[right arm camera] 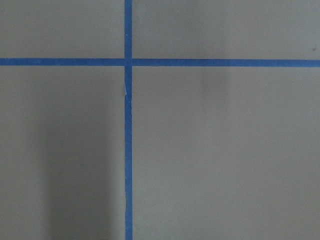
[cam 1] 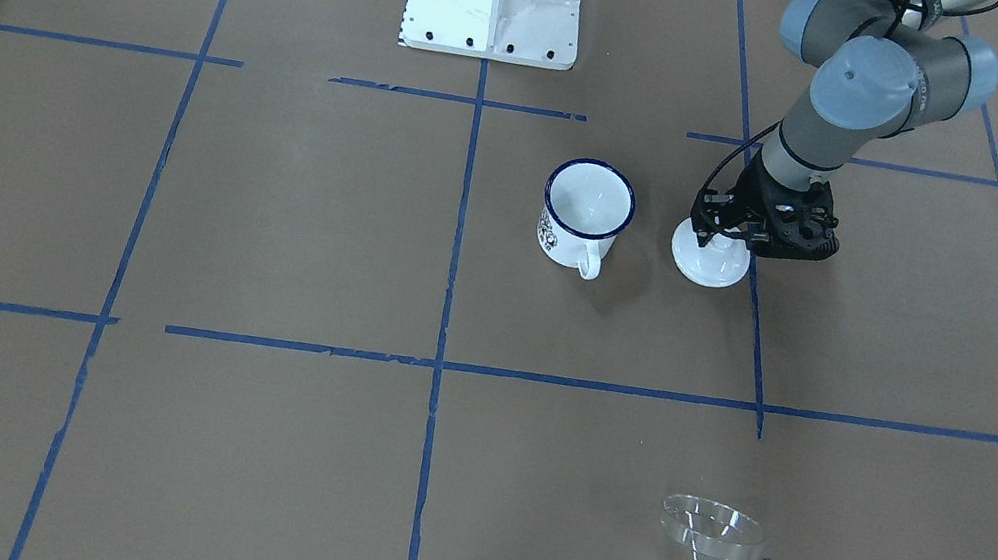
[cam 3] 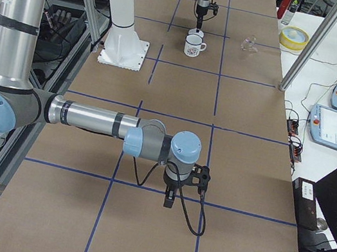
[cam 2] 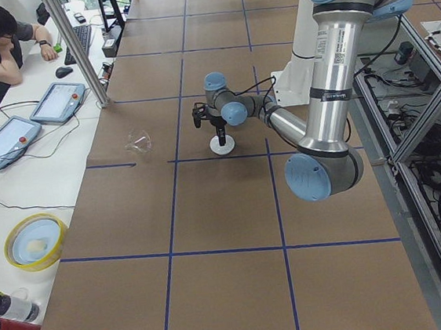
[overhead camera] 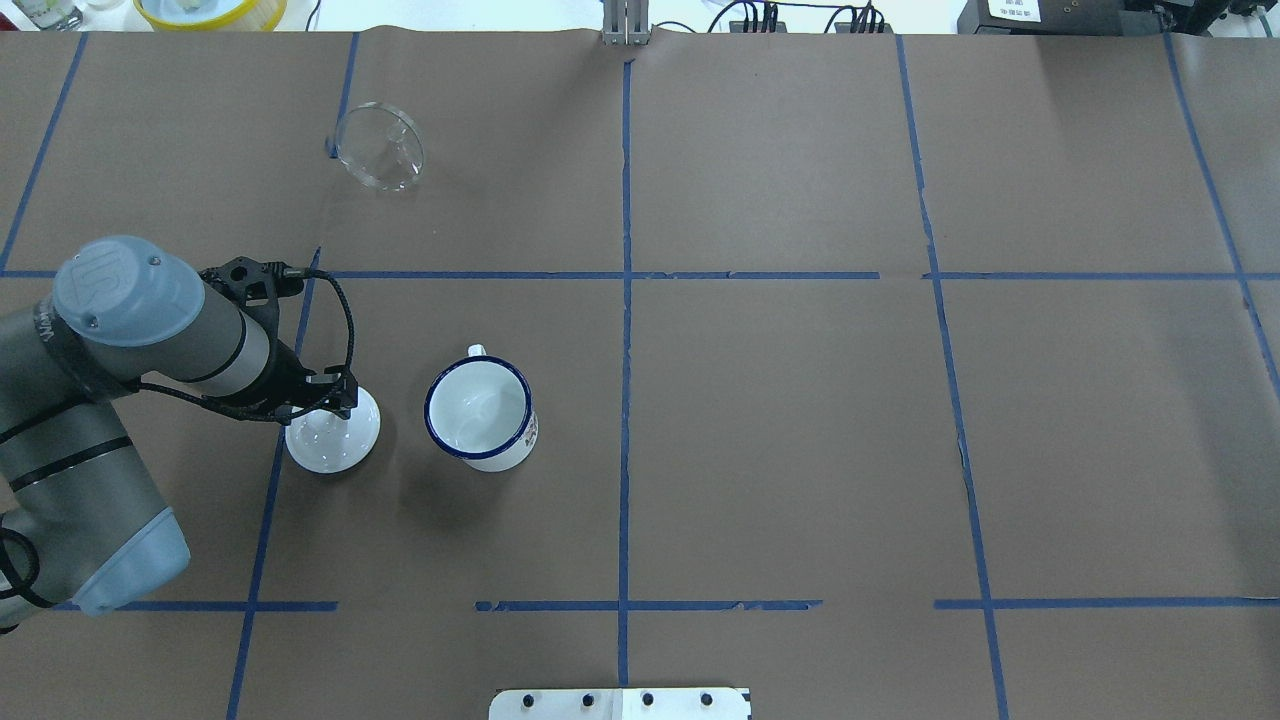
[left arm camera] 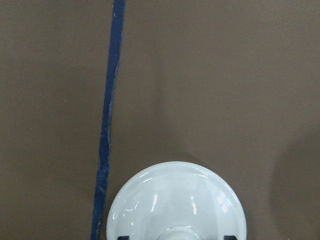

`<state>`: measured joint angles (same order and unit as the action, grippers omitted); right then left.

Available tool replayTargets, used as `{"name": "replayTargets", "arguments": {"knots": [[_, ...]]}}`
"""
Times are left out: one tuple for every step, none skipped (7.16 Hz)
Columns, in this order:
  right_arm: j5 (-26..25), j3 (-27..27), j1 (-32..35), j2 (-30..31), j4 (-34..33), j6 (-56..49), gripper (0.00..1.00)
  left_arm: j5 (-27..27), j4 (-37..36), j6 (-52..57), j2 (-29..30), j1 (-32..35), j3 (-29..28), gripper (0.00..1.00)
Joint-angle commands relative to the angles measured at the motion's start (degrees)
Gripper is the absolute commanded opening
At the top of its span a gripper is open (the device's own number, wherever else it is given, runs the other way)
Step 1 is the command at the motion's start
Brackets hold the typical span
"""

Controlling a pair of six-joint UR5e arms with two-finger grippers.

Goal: Remove funnel from cup
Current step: 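Lower the left gripper and grasp the white funnel's stem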

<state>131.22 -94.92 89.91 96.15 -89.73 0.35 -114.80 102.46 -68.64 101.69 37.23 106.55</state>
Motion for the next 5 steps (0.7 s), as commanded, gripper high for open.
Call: {"name": "replayTargets", "arguments": {"knots": [[0.0, 0.0, 0.0, 0.0, 0.0, 0.0, 1.0, 0.01, 0.02, 0.0, 0.09, 0.13, 0.06, 0.69], [0.0, 0.0, 0.0, 0.0, 0.0, 0.0, 1.0, 0.01, 0.02, 0.0, 0.35, 0.04, -0.03, 0.69], [0.0, 0.0, 0.0, 0.0, 0.0, 0.0, 1.0, 0.01, 0.02, 0.0, 0.44, 0.04, -0.03, 0.7], [0.0, 0.09, 0.0, 0.0, 0.0, 0.0, 1.0, -0.08, 0.02, 0.0, 0.53, -0.05, -0.03, 0.7], [0.0, 0.0, 0.0, 0.0, 0.0, 0.0, 1.0, -0.08, 0.02, 0.0, 0.44, -0.05, -0.03, 0.7]]}}
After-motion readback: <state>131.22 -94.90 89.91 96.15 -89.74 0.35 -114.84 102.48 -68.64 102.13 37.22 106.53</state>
